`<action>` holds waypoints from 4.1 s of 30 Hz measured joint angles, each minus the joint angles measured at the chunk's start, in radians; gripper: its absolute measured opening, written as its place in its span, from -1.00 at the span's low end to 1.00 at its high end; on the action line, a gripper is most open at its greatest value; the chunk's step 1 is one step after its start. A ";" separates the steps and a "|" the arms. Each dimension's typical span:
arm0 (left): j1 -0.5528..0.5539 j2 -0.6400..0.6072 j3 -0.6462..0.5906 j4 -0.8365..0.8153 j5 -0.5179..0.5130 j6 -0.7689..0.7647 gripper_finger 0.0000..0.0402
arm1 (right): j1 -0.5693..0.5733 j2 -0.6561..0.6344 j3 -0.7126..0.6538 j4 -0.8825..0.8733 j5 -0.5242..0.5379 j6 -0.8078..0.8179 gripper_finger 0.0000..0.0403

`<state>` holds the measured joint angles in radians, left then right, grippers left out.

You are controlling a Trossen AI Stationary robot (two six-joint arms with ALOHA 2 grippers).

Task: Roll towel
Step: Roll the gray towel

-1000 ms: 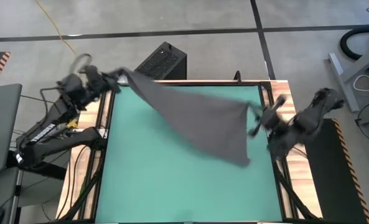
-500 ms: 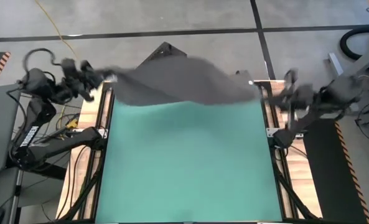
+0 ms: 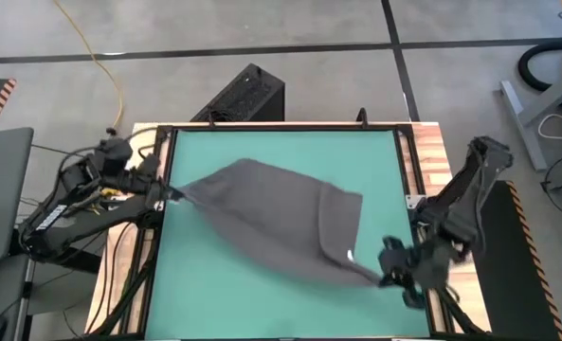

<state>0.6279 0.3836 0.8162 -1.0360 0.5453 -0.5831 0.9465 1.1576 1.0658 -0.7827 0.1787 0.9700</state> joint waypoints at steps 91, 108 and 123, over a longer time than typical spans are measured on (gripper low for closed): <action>-0.527 0.157 0.018 -0.033 -0.408 0.053 -1.00 | 0.314 0.047 -0.193 0.060 0.364 0.500 -0.89; -0.526 0.159 0.079 -0.226 -0.834 0.084 -1.00 | 0.212 0.044 -0.193 -0.143 0.215 0.489 -0.88; -0.526 0.193 -0.053 0.006 -1.032 0.156 -1.00 | 0.075 0.047 -0.193 -0.440 0.264 0.499 -0.88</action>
<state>0.1024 0.5765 0.7632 -1.0296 -0.4871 -0.4271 1.0218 1.2049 0.8730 -1.2230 0.4427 1.4689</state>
